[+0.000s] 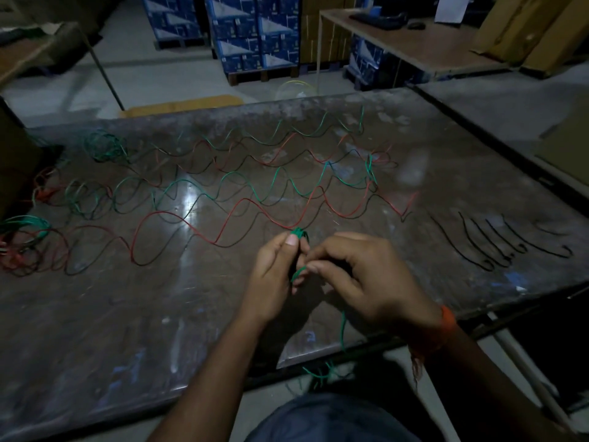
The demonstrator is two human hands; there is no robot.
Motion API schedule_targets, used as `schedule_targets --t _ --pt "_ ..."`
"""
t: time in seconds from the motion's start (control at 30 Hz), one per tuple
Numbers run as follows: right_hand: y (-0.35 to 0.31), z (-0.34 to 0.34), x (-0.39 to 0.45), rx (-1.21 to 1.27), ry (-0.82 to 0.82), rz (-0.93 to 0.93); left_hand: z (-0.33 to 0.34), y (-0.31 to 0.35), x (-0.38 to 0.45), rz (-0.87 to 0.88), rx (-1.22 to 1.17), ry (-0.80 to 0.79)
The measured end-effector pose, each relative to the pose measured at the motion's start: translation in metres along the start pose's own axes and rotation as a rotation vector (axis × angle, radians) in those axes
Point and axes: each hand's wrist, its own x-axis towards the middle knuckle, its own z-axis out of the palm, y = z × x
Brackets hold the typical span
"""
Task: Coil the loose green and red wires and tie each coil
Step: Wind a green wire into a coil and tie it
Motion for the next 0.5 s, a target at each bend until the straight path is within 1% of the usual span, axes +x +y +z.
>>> schedule_targets --t 0.1,0.2,0.3,0.37,0.43,0.5 --pt "-0.004 -0.001 0.001 0.082 0.038 0.045 0.002 0.004 0.001 -0.041 -0.046 -0.049" --pt "0.002 -0.005 0.001 0.271 0.058 0.161 0.003 0.003 -0.002 -0.063 -0.013 -0.087" --pt "0.018 -0.006 0.003 0.356 0.094 0.237 0.006 0.003 -0.005 -0.084 0.001 -0.164" --pt "0.027 -0.005 0.003 0.425 0.120 0.276 0.011 0.004 -0.006 -0.124 -0.090 -0.209" --pt "0.034 -0.002 0.000 0.462 0.130 0.296 0.016 0.004 -0.007 -0.174 -0.237 -0.211" --pt "0.042 0.001 -0.005 0.386 0.133 0.281 0.020 0.005 -0.008 -0.231 -0.401 -0.196"
